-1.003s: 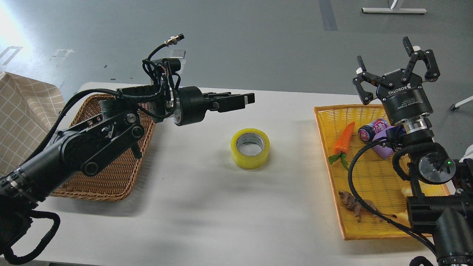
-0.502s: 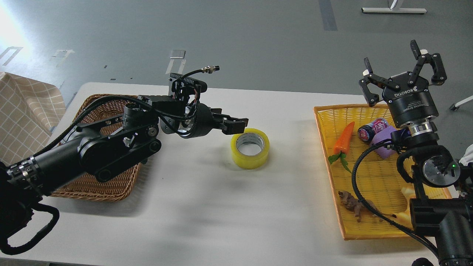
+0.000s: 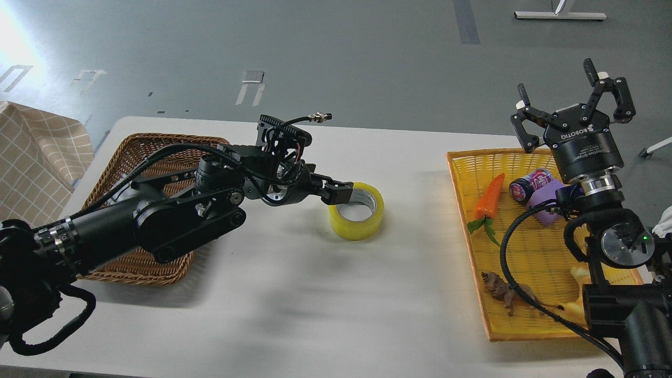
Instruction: Place and transfer tape with both arms
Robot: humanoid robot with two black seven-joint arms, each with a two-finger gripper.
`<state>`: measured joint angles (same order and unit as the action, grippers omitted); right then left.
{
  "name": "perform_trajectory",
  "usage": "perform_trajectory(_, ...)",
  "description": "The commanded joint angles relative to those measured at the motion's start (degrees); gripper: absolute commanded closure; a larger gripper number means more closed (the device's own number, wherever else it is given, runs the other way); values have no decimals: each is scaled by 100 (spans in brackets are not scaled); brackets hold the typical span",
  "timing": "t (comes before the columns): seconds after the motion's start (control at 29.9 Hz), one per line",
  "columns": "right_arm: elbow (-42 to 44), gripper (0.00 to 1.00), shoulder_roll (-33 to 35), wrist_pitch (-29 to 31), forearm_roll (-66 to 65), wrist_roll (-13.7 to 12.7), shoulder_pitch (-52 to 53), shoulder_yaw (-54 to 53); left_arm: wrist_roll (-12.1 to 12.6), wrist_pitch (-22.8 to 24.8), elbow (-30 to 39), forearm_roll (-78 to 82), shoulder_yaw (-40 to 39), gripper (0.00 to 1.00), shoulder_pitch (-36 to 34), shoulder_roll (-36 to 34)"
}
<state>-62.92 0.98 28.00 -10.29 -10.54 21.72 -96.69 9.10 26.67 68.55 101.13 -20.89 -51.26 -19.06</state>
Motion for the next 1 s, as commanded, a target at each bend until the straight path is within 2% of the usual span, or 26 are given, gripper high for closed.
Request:
perform_trajectory(0.0,7,2,-1,0,1,0,-1,1,4,-4,-183,-5,15,2,-7,112)
perform_trajectory(0.54,34,2,-1,0,1,9,-71,1,4,-12,-966,-5,23,2,10,754)
perform_trajectory(0.97,25,2,-1,0,1,9,-142,1,4,-48,-1256,-14,305,5,-16,869)
